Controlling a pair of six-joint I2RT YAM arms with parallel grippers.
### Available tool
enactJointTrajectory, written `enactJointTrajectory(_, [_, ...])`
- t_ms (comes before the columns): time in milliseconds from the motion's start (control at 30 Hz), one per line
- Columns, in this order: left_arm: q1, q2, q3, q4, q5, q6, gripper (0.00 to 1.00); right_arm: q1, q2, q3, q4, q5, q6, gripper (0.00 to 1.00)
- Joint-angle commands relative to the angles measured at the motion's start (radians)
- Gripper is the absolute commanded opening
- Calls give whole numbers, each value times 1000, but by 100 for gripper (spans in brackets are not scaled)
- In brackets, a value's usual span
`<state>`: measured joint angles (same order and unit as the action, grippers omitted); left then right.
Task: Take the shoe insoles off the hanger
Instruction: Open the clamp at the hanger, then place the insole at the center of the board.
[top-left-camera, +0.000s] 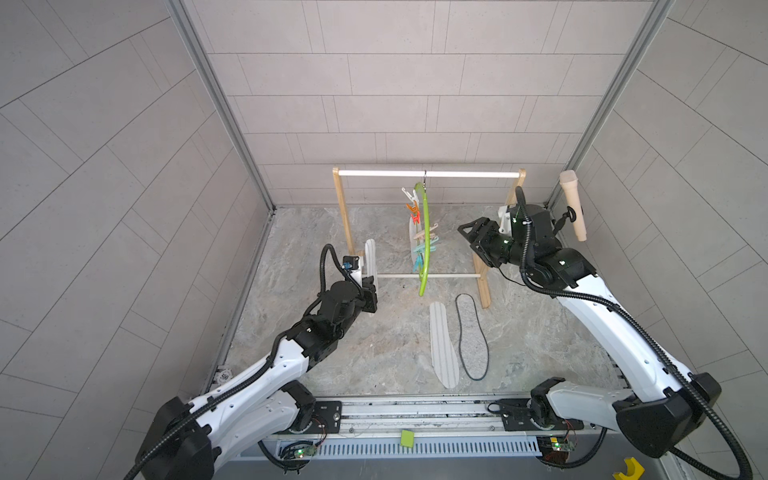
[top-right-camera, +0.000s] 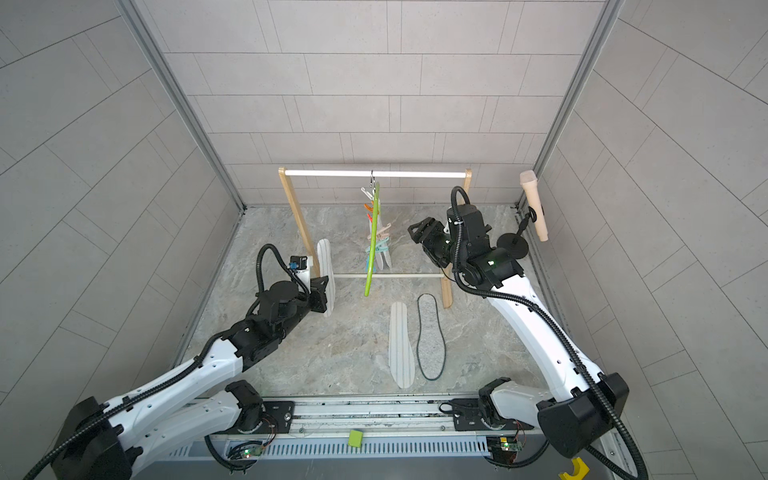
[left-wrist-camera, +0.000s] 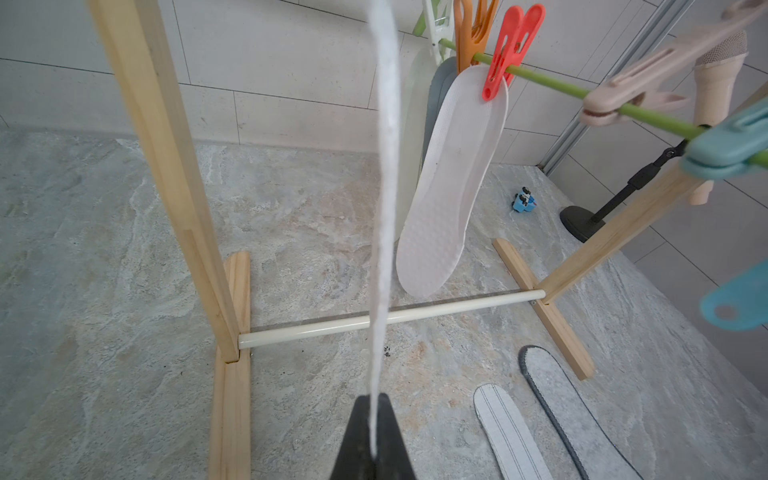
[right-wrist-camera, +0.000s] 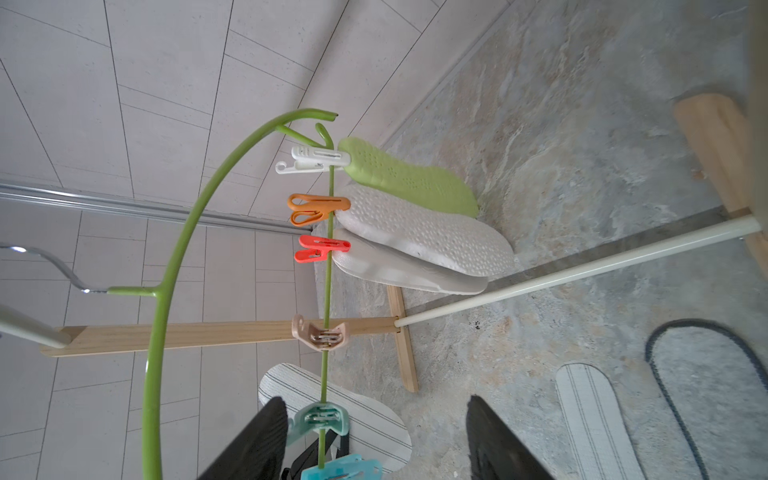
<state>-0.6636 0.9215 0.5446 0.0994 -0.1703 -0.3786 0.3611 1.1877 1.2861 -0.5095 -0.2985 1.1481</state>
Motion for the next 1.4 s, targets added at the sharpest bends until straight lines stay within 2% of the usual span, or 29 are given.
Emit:
enactJointTrajectory(0, [4,-43,48,-101,6,-43,0,-29,-63,-29,-47,43,-72,70])
enactJointTrajectory(100, [4,-85,73,-157,-5,-63,0,-79,-90,-24,-117,11,-120,71])
enactJointTrajectory(200, [8,-117,117,-221,5,-69,0,-127,-72,31,-281,-15,-176,69])
enactJointTrajectory(333, [11,-127,220,-326,13,-65,0,-168,-17,148,-567,74,-228,66])
enactJointTrajectory(433, [13,-122,311,-386,26,-57,0,-192,-22,174,-652,123,-256,66])
enactJointTrajectory(500, [15,-116,372,-412,41,-53,0,-209,-50,159,-641,122,-272,66])
enactJointTrajectory(633, [19,-72,516,-445,115,-48,0,-241,-82,143,-602,80,-338,57])
enactJointTrajectory(967, [19,126,839,-422,390,-141,0,-257,-91,272,-499,-80,-505,57])
enactJointTrajectory(1100, [16,208,949,-388,515,-206,0,-257,-53,303,-427,-216,-492,53])
enactJointTrajectory(1367, [18,318,1057,-258,675,-355,0,-257,-66,316,-294,-336,-452,54])
